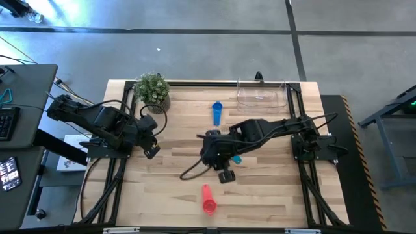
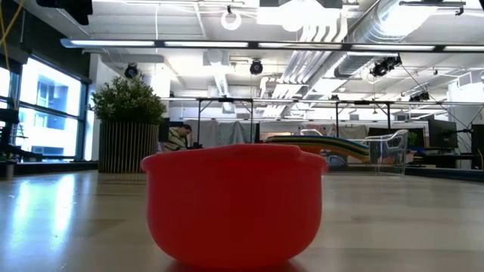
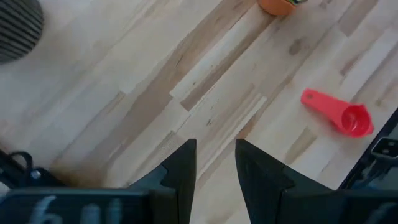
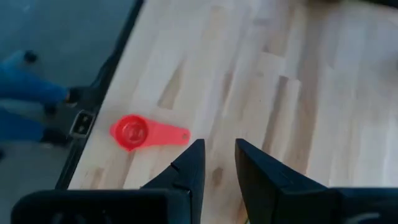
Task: Nest measuring cups in basket
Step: Stack the red measuring cup on top of the light blue measuring cup
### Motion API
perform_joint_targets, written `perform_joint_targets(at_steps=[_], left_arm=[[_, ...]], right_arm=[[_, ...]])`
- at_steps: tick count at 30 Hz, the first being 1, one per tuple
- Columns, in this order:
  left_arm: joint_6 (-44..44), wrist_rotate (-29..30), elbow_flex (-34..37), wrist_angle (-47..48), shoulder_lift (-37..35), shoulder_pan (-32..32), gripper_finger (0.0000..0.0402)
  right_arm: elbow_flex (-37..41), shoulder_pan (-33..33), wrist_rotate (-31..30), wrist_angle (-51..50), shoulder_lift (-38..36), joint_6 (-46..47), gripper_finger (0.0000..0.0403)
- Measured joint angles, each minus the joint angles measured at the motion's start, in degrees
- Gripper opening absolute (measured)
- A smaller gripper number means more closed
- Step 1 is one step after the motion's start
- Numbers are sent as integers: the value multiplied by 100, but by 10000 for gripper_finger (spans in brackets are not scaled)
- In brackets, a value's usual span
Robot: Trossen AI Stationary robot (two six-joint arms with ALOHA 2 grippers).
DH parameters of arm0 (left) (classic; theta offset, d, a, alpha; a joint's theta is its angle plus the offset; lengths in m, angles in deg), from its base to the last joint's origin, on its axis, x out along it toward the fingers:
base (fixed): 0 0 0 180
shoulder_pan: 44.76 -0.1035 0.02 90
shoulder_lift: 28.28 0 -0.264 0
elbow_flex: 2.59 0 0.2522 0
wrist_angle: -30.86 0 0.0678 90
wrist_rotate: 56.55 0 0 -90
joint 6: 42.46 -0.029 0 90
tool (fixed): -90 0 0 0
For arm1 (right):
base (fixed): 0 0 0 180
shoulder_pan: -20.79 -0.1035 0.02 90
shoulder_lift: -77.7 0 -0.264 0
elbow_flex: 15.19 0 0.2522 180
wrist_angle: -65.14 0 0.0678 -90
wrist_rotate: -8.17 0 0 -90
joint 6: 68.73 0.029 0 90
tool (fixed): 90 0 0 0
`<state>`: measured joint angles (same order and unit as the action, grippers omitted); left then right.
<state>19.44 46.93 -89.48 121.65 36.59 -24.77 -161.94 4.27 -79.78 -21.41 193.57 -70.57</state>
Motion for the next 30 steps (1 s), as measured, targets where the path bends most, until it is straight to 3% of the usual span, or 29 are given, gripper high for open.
perform_joint_targets(at_steps=[7,12,22,30], left_arm=[[611,-141,0,-8,-31,0,104],[959,-200,0,-8,-31,0,104],[1155,-200,0,-8,-31,-2,104],[1203,-195,-2,-2,-28,-9,104]], right_arm=[[0,-165,517,220,0,-683,81],[0,-249,531,299,0,-1014,85],[0,-568,563,1191,5,-2446,150],[0,-653,1758,1671,294,-2971,154]])
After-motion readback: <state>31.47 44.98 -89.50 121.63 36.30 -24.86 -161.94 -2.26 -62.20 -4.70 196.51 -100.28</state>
